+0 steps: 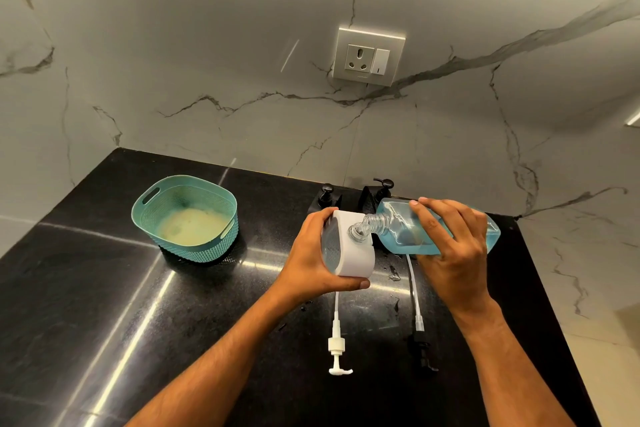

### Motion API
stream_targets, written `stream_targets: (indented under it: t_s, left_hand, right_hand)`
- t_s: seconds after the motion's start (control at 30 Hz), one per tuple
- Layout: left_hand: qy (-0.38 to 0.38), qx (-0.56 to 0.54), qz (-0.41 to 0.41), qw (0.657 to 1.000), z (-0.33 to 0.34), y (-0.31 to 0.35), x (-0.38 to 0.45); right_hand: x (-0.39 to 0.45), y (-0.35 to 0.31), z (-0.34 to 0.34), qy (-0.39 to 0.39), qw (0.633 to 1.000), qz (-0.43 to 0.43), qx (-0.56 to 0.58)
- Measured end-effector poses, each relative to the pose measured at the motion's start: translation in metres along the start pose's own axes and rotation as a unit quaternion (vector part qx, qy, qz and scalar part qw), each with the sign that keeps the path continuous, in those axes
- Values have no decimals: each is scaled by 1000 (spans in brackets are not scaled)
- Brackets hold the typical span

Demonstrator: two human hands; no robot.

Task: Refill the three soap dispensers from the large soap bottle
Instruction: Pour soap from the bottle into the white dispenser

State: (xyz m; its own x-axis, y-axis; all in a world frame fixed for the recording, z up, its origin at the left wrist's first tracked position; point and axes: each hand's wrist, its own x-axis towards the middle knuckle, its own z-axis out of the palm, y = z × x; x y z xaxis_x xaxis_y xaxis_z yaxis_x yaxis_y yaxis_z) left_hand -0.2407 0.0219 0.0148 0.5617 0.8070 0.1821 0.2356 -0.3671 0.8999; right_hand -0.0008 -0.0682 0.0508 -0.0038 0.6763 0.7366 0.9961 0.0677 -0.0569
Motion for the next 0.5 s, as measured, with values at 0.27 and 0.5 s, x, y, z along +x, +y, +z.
stream_targets:
  t_s: [0.27, 0.5]
  left_hand:
    - [-1, -4, 3, 1000, 1, 0, 0]
    - [-5, -6, 2, 1000, 1, 0, 1]
  right_hand:
    - [0, 1, -1, 1, 1000, -4, -1]
    - [0, 1, -2, 4, 1000, -6, -1]
